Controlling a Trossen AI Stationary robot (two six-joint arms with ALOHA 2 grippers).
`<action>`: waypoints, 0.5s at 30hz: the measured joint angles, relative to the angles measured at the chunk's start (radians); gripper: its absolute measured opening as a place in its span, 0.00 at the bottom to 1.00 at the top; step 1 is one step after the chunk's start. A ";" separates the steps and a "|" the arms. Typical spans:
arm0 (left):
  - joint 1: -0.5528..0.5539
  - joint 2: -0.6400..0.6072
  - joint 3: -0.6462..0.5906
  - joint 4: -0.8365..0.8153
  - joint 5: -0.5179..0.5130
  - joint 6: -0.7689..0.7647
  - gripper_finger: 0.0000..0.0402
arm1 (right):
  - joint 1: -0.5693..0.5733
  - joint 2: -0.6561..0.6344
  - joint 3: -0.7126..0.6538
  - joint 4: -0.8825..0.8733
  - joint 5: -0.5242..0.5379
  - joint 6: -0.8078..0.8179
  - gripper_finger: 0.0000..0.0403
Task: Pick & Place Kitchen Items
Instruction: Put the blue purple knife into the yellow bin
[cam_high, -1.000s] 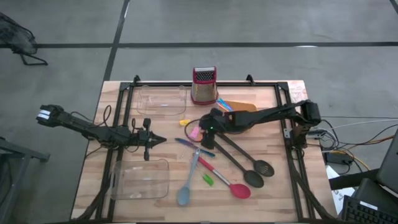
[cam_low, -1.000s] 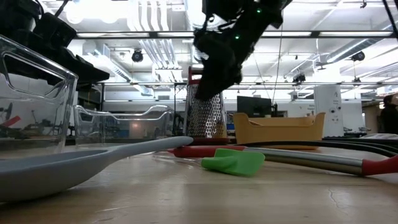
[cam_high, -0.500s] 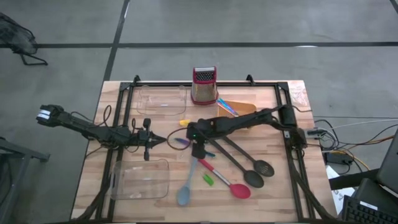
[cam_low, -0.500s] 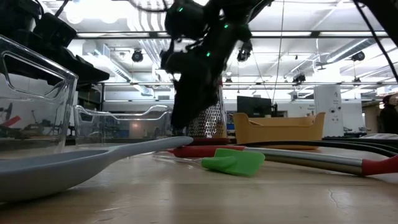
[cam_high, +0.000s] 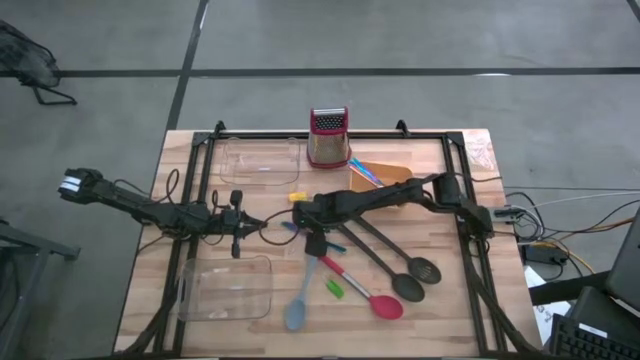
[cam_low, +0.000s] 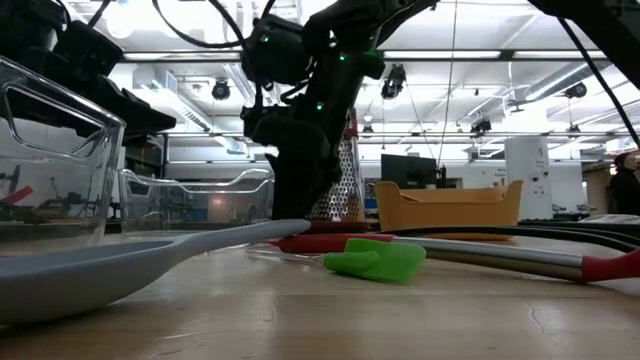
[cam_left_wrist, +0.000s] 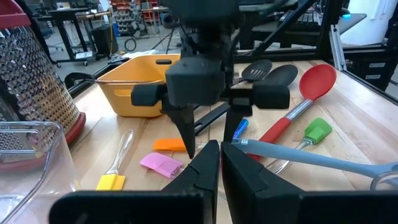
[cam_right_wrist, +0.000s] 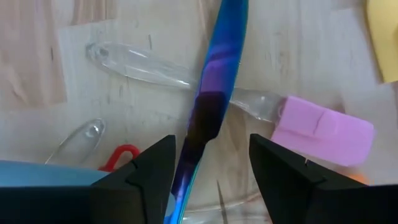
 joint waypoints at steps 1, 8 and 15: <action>0.000 0.000 0.000 -0.001 0.000 0.000 0.06 | 0.002 0.005 0.000 -0.002 -0.001 -0.004 0.48; 0.000 0.000 0.000 0.000 0.000 0.000 0.06 | 0.003 0.028 -0.004 0.001 -0.004 -0.015 0.45; 0.000 0.000 0.000 0.000 0.000 0.000 0.06 | 0.009 0.031 -0.008 -0.006 -0.018 -0.026 0.41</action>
